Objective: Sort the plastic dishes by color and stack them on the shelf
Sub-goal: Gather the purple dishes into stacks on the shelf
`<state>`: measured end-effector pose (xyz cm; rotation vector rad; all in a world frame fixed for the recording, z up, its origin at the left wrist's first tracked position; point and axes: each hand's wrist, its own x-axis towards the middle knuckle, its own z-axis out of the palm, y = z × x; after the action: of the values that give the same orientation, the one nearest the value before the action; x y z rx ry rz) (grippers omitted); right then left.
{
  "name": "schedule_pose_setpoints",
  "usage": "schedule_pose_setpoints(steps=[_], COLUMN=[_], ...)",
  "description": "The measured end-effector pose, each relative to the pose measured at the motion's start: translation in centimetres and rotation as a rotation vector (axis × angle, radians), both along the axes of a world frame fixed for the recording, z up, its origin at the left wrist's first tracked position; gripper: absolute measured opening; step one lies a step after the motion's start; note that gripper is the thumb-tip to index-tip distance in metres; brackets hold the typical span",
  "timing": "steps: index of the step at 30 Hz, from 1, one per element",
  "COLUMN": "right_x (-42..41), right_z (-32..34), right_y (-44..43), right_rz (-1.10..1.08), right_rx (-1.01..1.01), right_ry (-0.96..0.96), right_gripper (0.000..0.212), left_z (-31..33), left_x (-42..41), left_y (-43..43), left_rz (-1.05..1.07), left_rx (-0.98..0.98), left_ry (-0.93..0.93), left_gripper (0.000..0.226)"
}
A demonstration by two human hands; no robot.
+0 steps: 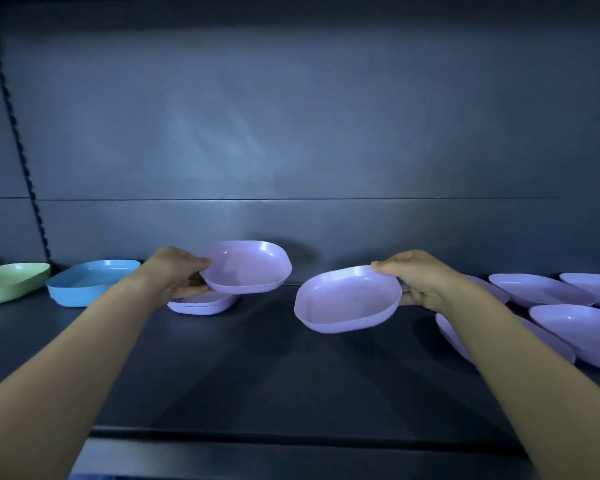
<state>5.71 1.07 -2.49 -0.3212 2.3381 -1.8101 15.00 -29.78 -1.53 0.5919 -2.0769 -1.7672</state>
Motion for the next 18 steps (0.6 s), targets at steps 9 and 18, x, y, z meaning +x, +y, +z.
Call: schedule_pose_setpoints(steps=[9,18], right_x=[-0.4,-1.4], right_z=[0.2,0.3], right_y=[-8.6,-16.6], right_rz=[0.064,-0.143], right_rx=[-0.165,-0.166], right_ry=[-0.157,-0.169], right_gripper=[0.014,0.012], left_z=[0.5,-1.4], left_x=[0.0,-4.6], left_y=[-9.6,-16.2], left_rz=[0.007,-0.137], left_rx=[-0.019,-0.138], left_ry=[0.079,0.073], left_gripper=[0.019,0.016])
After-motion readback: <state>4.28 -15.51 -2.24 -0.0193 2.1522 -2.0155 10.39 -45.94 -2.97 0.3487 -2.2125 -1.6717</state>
